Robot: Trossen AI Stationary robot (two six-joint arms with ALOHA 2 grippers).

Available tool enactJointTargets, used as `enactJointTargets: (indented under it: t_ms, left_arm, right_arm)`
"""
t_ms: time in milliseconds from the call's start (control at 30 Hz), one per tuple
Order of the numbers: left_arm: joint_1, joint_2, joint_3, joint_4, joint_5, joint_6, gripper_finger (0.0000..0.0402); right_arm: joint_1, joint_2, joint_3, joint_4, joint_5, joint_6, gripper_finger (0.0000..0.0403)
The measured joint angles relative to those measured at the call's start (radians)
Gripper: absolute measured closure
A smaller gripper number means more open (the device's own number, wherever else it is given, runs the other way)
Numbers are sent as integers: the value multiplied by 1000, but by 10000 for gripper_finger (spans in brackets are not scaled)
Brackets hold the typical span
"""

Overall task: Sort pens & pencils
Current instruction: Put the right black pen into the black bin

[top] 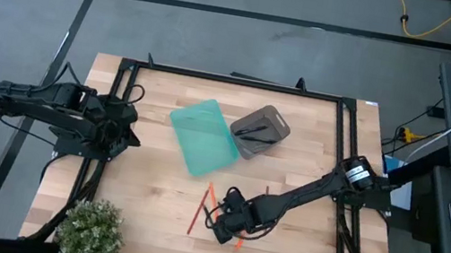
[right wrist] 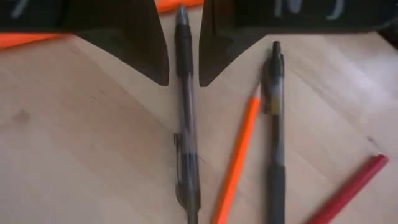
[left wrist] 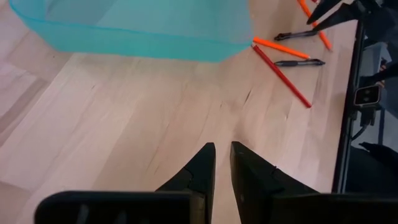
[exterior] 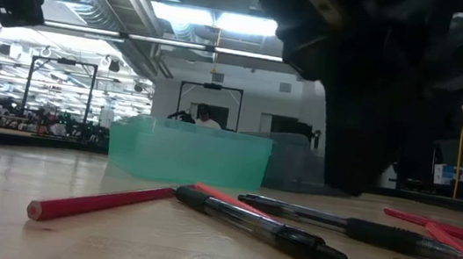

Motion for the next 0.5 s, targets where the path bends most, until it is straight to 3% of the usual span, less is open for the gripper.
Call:
enactJointTargets:
  t_ms: [500]
  left_arm:
    - [0,0,0,-9,0,17,358]
  right_arm:
    - [0,20,-3,1,-1,-13,313]
